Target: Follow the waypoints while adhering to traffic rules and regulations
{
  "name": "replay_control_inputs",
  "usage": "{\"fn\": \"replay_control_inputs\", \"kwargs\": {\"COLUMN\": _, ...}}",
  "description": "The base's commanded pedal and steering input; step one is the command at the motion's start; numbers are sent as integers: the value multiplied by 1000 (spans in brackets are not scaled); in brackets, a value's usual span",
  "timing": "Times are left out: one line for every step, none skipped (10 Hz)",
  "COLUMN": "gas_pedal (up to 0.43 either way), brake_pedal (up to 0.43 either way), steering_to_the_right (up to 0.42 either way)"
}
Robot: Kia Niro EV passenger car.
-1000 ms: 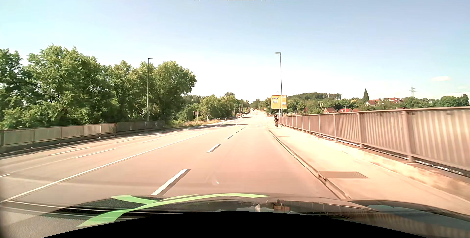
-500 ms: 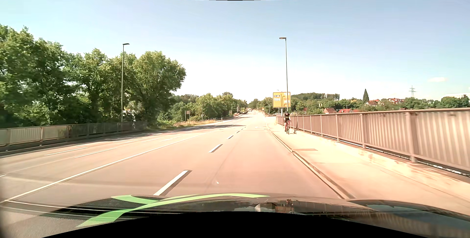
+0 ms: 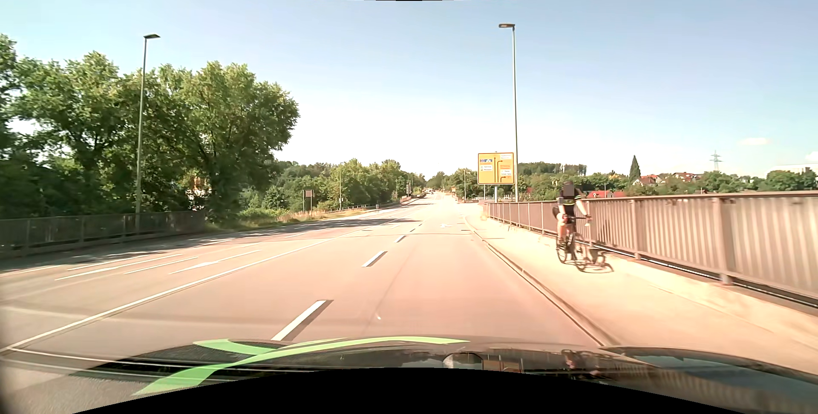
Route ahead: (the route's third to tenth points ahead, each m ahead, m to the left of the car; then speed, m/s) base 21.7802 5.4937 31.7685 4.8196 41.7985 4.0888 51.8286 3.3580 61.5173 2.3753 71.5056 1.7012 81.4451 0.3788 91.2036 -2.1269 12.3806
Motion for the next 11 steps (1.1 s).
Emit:
{"fn": "replay_control_inputs", "kwargs": {"gas_pedal": 150, "brake_pedal": 0, "steering_to_the_right": 9}}
{"fn": "replay_control_inputs", "kwargs": {"gas_pedal": 150, "brake_pedal": 0, "steering_to_the_right": 9}}
{"fn": "replay_control_inputs", "kwargs": {"gas_pedal": 157, "brake_pedal": 0, "steering_to_the_right": 9}}
{"fn": "replay_control_inputs", "kwargs": {"gas_pedal": 157, "brake_pedal": 0, "steering_to_the_right": 8}}
{"fn": "replay_control_inputs", "kwargs": {"gas_pedal": 157, "brake_pedal": 0, "steering_to_the_right": 7}}
{"fn": "replay_control_inputs", "kwargs": {"gas_pedal": 157, "brake_pedal": 0, "steering_to_the_right": 7}}
{"fn": "replay_control_inputs", "kwargs": {"gas_pedal": 157, "brake_pedal": 0, "steering_to_the_right": 6}}
{"fn": "replay_control_inputs", "kwargs": {"gas_pedal": 169, "brake_pedal": 0, "steering_to_the_right": 6}}
{"fn": "replay_control_inputs", "kwargs": {"gas_pedal": 169, "brake_pedal": 0, "steering_to_the_right": 6}}
{"fn": "replay_control_inputs", "kwargs": {"gas_pedal": 169, "brake_pedal": 0, "steering_to_the_right": 6}}
{"fn": "replay_control_inputs", "kwargs": {"gas_pedal": 169, "brake_pedal": 0, "steering_to_the_right": 6}}
